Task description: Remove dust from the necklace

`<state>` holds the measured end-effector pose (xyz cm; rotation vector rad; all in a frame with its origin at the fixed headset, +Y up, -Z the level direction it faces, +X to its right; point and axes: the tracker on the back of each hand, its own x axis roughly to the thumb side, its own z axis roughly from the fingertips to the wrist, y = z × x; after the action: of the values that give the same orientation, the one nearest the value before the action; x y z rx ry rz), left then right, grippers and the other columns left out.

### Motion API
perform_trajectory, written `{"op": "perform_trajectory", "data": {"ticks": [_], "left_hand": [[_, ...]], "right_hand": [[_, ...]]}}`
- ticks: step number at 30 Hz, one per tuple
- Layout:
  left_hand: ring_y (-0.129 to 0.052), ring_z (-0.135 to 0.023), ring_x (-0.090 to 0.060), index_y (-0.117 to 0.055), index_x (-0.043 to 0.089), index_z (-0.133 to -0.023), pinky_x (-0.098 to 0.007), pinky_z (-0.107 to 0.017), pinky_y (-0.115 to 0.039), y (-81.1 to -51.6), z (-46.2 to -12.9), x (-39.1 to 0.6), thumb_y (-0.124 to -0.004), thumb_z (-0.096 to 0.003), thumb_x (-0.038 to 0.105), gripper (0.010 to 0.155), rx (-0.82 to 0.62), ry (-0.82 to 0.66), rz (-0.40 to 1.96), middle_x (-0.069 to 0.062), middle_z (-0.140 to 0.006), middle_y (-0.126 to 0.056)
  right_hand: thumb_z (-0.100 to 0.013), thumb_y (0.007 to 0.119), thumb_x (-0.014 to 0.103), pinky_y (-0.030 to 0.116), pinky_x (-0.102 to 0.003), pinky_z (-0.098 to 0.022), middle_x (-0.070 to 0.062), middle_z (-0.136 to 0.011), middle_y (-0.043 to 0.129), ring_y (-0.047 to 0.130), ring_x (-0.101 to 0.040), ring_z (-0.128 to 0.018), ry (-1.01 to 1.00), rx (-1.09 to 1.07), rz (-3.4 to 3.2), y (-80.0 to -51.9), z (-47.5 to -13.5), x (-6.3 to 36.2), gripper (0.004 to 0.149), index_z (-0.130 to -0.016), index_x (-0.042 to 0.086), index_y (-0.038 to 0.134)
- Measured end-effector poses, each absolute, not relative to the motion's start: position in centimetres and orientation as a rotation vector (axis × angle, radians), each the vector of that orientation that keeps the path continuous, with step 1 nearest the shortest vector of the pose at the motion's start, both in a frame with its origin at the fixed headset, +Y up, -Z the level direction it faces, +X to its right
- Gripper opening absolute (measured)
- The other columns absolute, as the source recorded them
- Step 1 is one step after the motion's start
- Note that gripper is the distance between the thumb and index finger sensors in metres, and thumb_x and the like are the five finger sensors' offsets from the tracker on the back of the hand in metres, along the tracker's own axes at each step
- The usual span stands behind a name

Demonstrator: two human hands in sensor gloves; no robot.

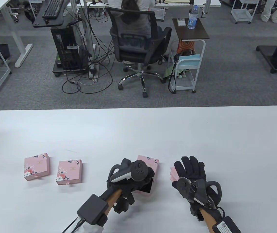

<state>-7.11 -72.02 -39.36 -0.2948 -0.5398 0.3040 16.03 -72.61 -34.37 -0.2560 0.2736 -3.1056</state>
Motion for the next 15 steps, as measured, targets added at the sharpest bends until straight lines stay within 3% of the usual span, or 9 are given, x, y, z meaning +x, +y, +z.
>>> {"op": "perform_trajectory", "data": {"ticks": [10,15], "left_hand": [[-0.091,-0.095,-0.015,-0.054,0.037,-0.097,-0.054,-0.083,-0.046,-70.7,-39.0,-8.1,-0.061,-0.0517,0.035,0.046,-0.243,-0.511,0.54,0.017,-0.089,-0.087],[-0.087,-0.099,-0.022,-0.056,0.035,-0.098,-0.056,-0.082,-0.045,-68.2,-38.3,-8.9,-0.061,-0.0517,0.035,0.046,-0.142,-0.511,0.569,0.014,-0.095,-0.085]], "right_hand": [[-0.044,0.069,0.058,0.029,-0.051,-0.086,-0.006,-0.122,0.029,0.028,-0.037,-0.115,0.262,-0.28,-3.104,-72.5,-34.1,15.8,0.076,-0.108,0.037,0.033],[-0.044,0.069,0.057,0.031,-0.051,-0.086,-0.006,-0.121,0.032,0.03,-0.037,-0.114,0.242,-0.263,-3.116,-72.5,-34.1,15.7,0.076,-0.108,0.036,0.034]]}}
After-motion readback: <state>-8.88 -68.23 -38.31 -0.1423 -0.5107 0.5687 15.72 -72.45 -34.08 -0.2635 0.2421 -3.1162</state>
